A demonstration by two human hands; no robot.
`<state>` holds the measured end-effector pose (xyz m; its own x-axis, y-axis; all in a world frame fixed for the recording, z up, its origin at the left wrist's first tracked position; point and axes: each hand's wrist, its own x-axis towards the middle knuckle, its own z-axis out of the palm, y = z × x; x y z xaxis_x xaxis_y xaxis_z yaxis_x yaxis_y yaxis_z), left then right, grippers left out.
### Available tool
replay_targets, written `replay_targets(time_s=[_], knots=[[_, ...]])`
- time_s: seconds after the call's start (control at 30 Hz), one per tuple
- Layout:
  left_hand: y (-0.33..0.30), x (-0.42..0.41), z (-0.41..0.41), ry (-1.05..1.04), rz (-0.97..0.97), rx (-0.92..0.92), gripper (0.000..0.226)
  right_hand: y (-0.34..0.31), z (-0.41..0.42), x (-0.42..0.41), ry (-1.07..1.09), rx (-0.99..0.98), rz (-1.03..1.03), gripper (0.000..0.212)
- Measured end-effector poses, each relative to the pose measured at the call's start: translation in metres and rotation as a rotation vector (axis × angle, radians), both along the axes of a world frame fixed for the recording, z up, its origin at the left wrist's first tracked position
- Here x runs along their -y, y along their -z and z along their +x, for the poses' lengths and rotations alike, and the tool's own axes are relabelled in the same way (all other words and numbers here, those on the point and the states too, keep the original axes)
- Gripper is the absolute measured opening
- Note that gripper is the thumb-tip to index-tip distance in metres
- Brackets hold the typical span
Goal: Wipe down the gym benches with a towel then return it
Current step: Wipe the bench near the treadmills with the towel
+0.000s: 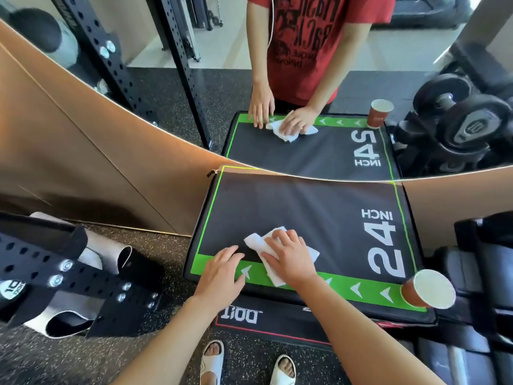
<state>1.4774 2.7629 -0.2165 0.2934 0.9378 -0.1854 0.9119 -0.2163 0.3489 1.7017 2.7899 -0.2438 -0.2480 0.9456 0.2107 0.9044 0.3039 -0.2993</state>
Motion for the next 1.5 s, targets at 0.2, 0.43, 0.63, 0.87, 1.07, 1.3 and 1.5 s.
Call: replay_targets(time_s=[0.2, 0.43, 0.63, 0.87, 1.07, 1.3, 1.5], knots=[[-0.009, -0.009, 0.012, 0.051, -0.026, 0.022, 0.040, 0.001, 0.013, 0.026, 0.131, -0.047, 0.014, 0.027], [-0.022, -0.024, 0.034, 0.213, -0.014, 0.037, 0.036, -0.002, 0.032, 0.066, 0.236, -0.050, -0.056, 0.028], [-0.045, -0.045, 0.030, 0.384, 0.015, 0.058, 0.037, -0.025, 0.002, 0.062, 0.457, -0.035, -0.083, 0.021], [-0.069, -0.075, -0.001, 0.603, 0.077, 0.146, 0.035, -0.054, -0.048, 0.086, 0.755, -0.062, 0.004, 0.019], [-0.074, -0.053, -0.005, 0.848, 0.086, 0.184, 0.036, -0.065, -0.100, 0.150, 0.991, -0.038, 0.048, 0.021], [-0.083, 0.030, 0.015, 1.135, 0.076, 0.284, 0.035, -0.076, -0.135, 0.260, 1.260, -0.012, 0.028, 0.022], [-0.085, 0.106, 0.026, 1.333, 0.072, 0.312, 0.033, -0.084, -0.163, 0.347, 1.435, -0.002, 0.034, 0.023]])
